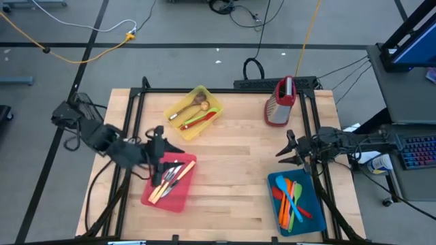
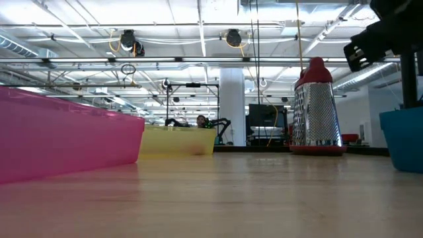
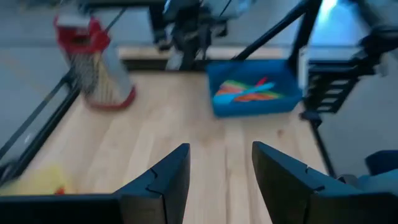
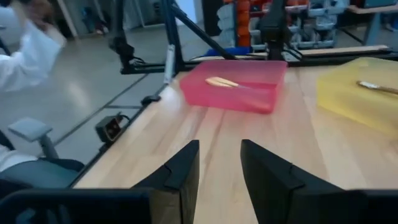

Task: Pick & Place Kitchen Items
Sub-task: Return to Home Position

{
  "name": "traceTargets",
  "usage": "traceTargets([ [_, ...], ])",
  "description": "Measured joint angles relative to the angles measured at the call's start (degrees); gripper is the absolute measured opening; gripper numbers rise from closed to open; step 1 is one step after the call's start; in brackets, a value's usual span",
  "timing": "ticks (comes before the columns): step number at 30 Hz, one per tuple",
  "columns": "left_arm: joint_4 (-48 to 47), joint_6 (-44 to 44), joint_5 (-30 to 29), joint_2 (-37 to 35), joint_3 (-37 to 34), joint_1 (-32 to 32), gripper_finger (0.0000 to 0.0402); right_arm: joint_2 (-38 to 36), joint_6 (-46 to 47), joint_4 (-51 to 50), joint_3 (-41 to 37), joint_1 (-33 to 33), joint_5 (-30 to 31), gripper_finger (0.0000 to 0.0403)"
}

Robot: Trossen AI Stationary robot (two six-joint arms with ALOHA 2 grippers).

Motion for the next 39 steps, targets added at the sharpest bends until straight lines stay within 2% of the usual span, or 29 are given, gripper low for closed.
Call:
traceTargets([
  [5,8.7,8.3,7.3,-7.6,-8.6,4.7,0.0177,-4.6,0.3,0.0,-0.7,-0.3,-4.3,0.0112],
  [8,11.5,8.9,7.4,-13.1,-15.0,5.7,0.0177,-7.4,0.0,0.0,-0.7,-0.3,-4.5,0.0112],
  [16,28.5,10.7,8.7,-28.7,-36.5,8.8,0.0177,-12.0,1.0,-5.2,-0.7,-0.3,-3.5,0.0112],
  [23,39.5,13.7,18.5,-38.5,-51.1,14.3,0.0177,-11.9,3.0,-5.8,-0.7,-0.3,-3.8,0.0112],
  [29,49.0,20.5,22.0,-45.7,-59.6,18.9,0.0177,-11.9,3.0,-5.6,-0.7,-0.3,-3.9,0.0112],
  [33,48.6,21.1,24.7,-50.3,-62.4,21.5,0.0177,-11.9,3.0,-5.6,-0.7,-0.3,-3.9,0.0112],
  [39,44.8,20.4,24.9,-57.5,-64.6,24.1,0.0177,-11.9,1.4,-5.6,-0.7,-0.3,-3.9,0.0112],
])
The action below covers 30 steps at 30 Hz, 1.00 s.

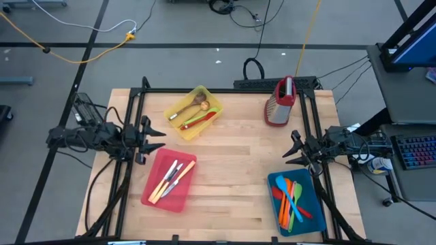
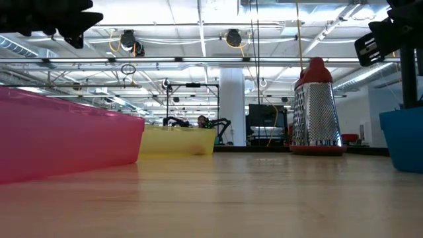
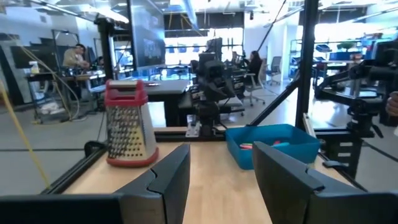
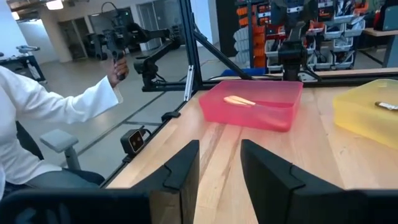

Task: Pick & Place Kitchen Items
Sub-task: Return to Home Position

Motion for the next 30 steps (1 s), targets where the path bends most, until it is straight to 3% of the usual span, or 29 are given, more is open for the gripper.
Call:
traceTargets([
  [5,-0.2,0.0,1.2,-4.7,-3.3,1.0,0.0177,0.0,-0.6,0.0,0.0,0.0,0.0,0.0112],
  [13,7.2,-1.9,4.0,-8.8,-12.9,2.5,0.0177,0.0,-0.4,0.6,-0.4,0.0,0.2,0.0112],
  [30,2.8,-7.0,4.0,-9.1,-13.0,5.8,0.0177,0.0,0.2,12.9,-9.7,0.0,0.4,0.0112],
])
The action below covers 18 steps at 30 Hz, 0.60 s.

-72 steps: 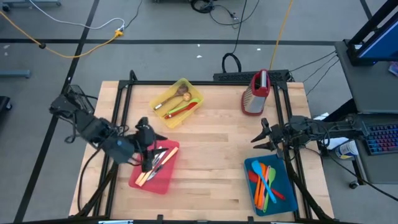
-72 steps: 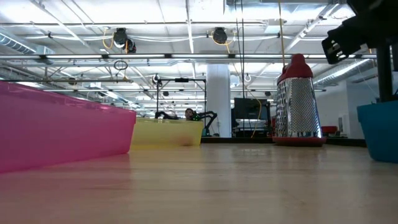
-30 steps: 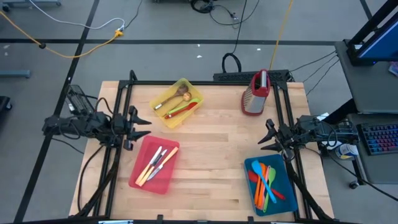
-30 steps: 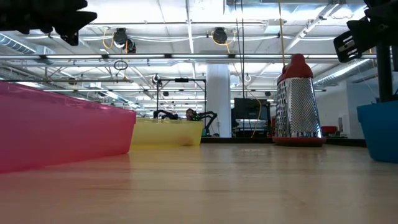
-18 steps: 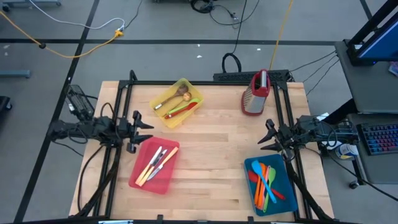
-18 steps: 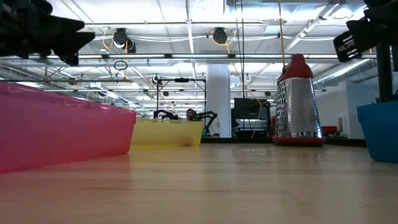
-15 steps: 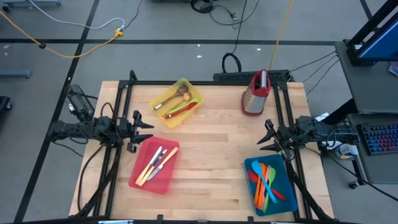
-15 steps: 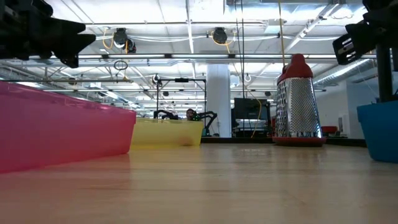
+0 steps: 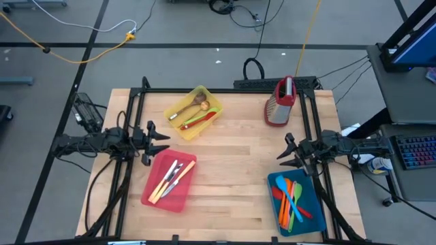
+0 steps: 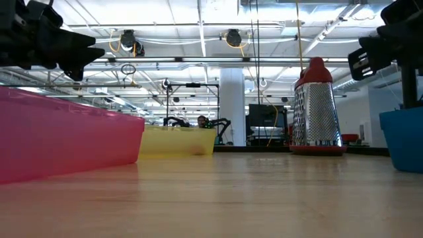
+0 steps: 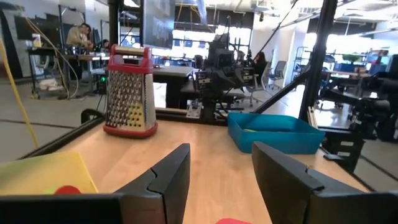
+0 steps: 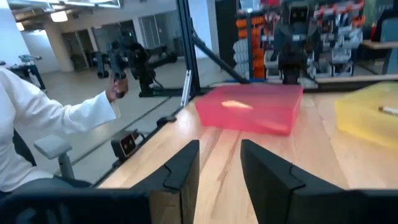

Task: Pick & Place Kitchen Items
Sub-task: Return to Home Position

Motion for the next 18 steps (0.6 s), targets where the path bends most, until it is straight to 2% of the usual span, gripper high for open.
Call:
traceTargets([
  [8,-0.4,-0.6,0.0,0.0,0.0,0.0,0.0177,0.0,-0.3,6.4,-3.8,0.0,0.1,0.0112],
  [18,-0.4,-0.6,-0.1,0.0,0.0,0.0,0.0177,0.3,1.9,6.5,-5.8,0.0,-0.2,0.0112],
])
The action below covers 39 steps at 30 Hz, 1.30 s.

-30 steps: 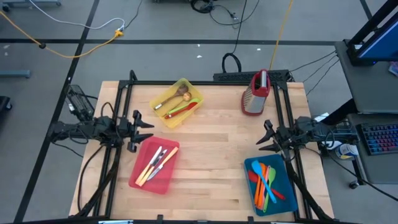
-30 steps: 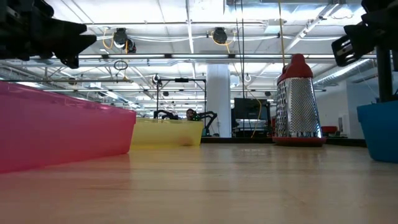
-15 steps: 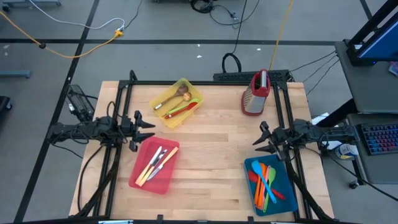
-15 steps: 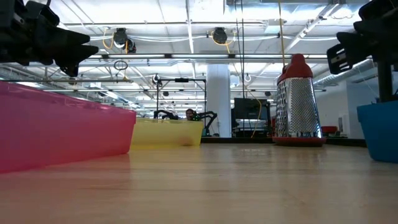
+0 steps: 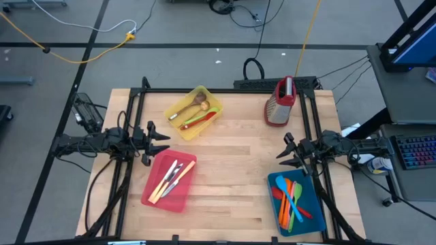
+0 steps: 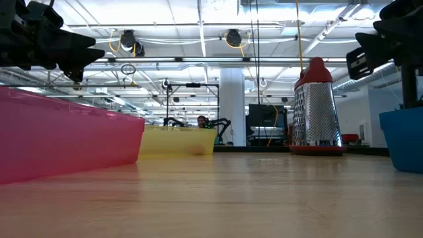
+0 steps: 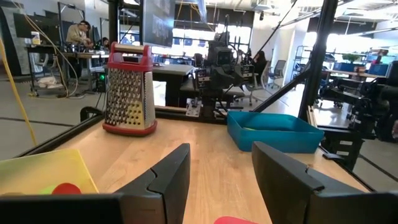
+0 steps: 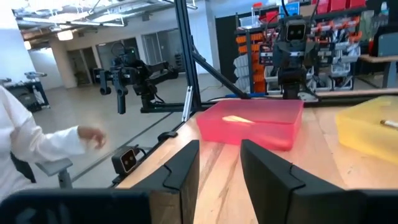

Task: Pick & Place Kitchen Items
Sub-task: Return to Home Position

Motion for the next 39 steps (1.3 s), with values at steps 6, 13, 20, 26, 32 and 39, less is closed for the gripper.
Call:
traceTargets([
  [6,0.0,0.2,0.0,0.0,0.0,0.0,0.0177,0.0,0.9,0.4,-0.1,0.0,-0.1,0.0112],
  [13,0.0,0.2,0.0,0.0,0.0,0.0,0.0177,0.0,0.9,0.7,-0.1,0.0,-0.1,0.0112],
  [20,0.0,0.1,0.0,0.0,0.0,0.0,0.0177,0.0,0.9,0.8,-0.1,0.0,-0.1,0.0112],
  [26,0.0,0.1,0.0,0.0,0.0,0.0,0.0177,0.0,0.9,0.8,-0.2,0.0,-0.1,0.0112],
  [32,0.0,0.1,0.0,0.0,0.0,0.0,0.0177,0.0,0.9,0.8,-0.2,0.0,-0.1,0.0112],
  [39,0.0,0.1,0.0,0.0,0.0,0.0,0.0177,0.0,0.9,0.8,-0.2,0.0,-0.1,0.0112],
])
